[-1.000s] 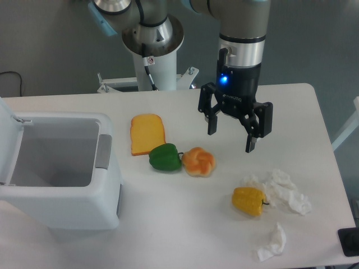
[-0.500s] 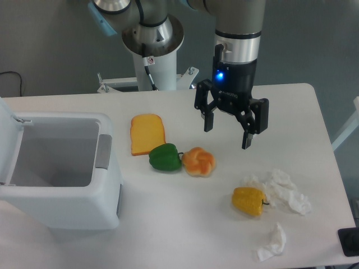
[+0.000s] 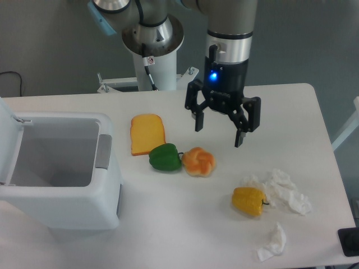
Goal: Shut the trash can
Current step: 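Move the gripper up and over toward the trash can lid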
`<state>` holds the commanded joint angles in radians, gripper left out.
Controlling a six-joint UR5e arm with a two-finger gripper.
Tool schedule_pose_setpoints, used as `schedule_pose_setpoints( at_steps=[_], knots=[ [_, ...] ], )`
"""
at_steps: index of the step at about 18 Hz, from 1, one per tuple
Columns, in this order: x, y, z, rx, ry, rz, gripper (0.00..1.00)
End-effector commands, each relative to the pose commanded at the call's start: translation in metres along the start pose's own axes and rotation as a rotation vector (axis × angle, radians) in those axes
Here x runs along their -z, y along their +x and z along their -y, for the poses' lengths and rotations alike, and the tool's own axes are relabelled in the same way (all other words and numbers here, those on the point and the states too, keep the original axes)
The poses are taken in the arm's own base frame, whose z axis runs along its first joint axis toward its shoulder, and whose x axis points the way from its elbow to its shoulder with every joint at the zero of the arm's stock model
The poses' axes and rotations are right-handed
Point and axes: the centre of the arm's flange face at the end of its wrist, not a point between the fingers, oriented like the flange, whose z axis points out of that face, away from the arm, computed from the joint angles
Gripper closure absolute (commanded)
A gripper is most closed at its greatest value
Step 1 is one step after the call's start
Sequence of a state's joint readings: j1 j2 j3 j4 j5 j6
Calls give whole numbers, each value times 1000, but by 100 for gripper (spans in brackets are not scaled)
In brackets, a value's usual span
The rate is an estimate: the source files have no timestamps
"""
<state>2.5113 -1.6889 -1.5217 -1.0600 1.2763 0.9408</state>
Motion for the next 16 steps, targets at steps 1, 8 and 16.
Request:
schedule_pose_setpoints(
  at_steps=[1,8,16],
  knots=[
    [-1,9,8,21,10,-12,0],
    [19,41,54,290,160,-132,0],
    [33,72,82,344,219,-208,0]
  ],
)
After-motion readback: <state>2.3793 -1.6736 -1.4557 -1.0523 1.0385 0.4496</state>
